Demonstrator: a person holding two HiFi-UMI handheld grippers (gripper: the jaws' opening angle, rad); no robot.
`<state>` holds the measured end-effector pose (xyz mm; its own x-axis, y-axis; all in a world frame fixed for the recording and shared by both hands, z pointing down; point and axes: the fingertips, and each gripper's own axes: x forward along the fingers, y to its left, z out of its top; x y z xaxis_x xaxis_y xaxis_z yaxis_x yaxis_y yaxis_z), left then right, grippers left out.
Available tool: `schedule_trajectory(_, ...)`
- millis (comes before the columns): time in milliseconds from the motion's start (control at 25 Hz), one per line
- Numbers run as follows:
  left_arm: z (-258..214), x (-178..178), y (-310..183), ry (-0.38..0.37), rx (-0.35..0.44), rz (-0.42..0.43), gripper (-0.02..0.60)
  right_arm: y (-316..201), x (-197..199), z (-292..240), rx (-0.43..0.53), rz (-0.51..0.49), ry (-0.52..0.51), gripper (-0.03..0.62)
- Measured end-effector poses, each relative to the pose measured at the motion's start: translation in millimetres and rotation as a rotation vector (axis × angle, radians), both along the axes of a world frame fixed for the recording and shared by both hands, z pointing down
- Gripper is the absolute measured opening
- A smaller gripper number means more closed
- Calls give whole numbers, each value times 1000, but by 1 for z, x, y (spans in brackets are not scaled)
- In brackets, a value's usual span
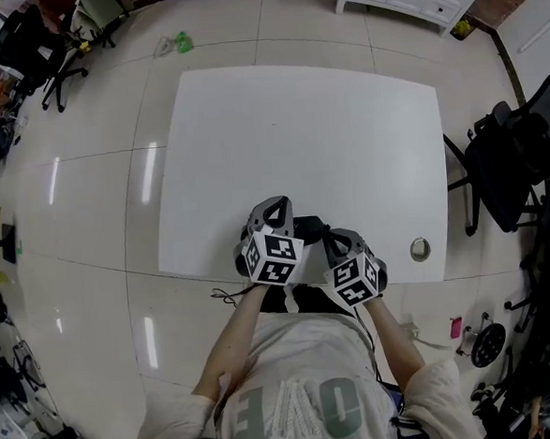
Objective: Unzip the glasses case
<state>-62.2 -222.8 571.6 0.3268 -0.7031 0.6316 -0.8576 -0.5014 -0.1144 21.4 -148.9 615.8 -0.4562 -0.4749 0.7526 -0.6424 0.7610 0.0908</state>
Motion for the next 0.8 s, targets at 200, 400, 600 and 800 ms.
schedule_trajectory(200,-5,1,-16,97,5,-22,5,49,-8,10,-40,28,-26,-2)
schedule_trajectory(400,-22,-25,25,277,-97,-141,5,57,-10,17,-50,48,-35,0)
schedule_trajectory(600,1,-26,77,253,-228,-167,5,58,-7,15,-33,81,-37,-2)
schedule_trajectory(800,3,-24,64,251,-146,-170,5,67,-17,9,-30,74,-45,0)
